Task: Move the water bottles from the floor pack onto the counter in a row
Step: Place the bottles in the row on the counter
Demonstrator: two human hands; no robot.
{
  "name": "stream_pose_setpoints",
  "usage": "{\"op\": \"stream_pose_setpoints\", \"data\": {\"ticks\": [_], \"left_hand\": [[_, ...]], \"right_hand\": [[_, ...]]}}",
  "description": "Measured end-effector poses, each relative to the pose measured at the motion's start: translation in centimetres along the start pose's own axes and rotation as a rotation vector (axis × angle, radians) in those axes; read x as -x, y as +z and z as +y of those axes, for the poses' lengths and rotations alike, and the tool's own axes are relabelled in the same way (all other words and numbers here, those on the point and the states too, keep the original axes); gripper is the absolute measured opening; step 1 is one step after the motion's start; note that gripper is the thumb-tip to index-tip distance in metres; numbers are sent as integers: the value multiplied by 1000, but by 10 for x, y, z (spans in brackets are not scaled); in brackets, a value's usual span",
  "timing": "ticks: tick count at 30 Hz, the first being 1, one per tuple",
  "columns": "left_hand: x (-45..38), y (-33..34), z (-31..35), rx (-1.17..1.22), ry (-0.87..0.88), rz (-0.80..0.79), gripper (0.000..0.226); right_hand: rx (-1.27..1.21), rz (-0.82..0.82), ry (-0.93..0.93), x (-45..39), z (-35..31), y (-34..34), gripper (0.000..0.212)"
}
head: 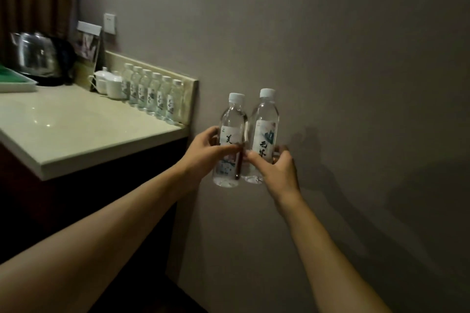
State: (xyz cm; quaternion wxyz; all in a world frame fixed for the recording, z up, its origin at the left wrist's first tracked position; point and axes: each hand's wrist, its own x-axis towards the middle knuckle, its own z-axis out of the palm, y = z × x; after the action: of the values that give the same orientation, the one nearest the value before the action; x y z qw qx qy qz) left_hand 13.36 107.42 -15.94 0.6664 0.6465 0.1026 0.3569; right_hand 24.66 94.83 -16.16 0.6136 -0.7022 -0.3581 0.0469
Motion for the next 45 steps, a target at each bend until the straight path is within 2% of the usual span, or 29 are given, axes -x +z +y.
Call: {"op": "stream_pose_setpoints", "data": {"ticks": [4, 14, 19, 22, 29, 35, 41, 45], "left_hand": [[7, -22, 12, 20, 11, -7, 36], [28, -96, 26, -26, 27, 141, 36], [23, -136, 35, -22, -3, 211, 44], [16, -158, 39, -41, -44, 218, 43], [-29, -200, 34, -125, -13, 334, 49], [-77, -233, 27, -162, -12, 345, 65], [-105, -271, 18, -270, -18, 323, 55], [-119, -301, 15, -313, -3, 296, 50]], "right_hand": [[12, -51, -29, 3, -11, 18, 47], [-40, -120, -52, 10, -25, 103, 64], [-52, -217, -52, -5, -32, 140, 40], [-99, -277, -48, -15, -29, 162, 34], [-154, -358, -23, -66, -20, 221, 50], [-124, -307, -72, -117, -10, 263, 47], [-51, -302, -115, -144, 1, 304, 46], [25, -246, -154, -159, 7, 337, 56]]}}
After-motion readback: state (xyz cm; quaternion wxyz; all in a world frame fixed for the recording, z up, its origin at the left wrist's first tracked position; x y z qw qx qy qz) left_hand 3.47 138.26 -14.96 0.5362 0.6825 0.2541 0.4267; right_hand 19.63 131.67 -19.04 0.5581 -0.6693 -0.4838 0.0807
